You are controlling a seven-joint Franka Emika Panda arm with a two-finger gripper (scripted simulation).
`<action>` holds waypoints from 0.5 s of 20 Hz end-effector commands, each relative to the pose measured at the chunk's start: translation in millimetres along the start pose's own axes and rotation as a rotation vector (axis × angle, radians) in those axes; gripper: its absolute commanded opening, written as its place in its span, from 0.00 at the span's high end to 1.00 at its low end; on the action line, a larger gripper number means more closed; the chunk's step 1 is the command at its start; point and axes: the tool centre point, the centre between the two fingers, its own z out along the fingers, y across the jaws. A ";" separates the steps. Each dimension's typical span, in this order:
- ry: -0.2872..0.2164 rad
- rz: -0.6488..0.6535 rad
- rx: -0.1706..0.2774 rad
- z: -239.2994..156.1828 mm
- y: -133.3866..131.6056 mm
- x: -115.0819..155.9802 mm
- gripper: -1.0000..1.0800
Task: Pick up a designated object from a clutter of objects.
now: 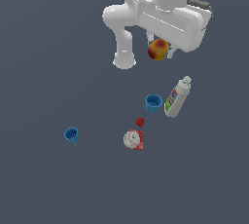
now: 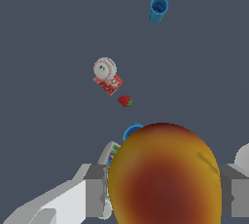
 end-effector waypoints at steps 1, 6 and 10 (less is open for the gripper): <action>-0.001 0.001 0.000 -14.2 0.1 -10.9 1.00; -0.002 0.000 0.000 -30.5 -1.2 -23.4 1.00; -0.003 0.000 0.001 -34.4 -1.8 -26.2 1.00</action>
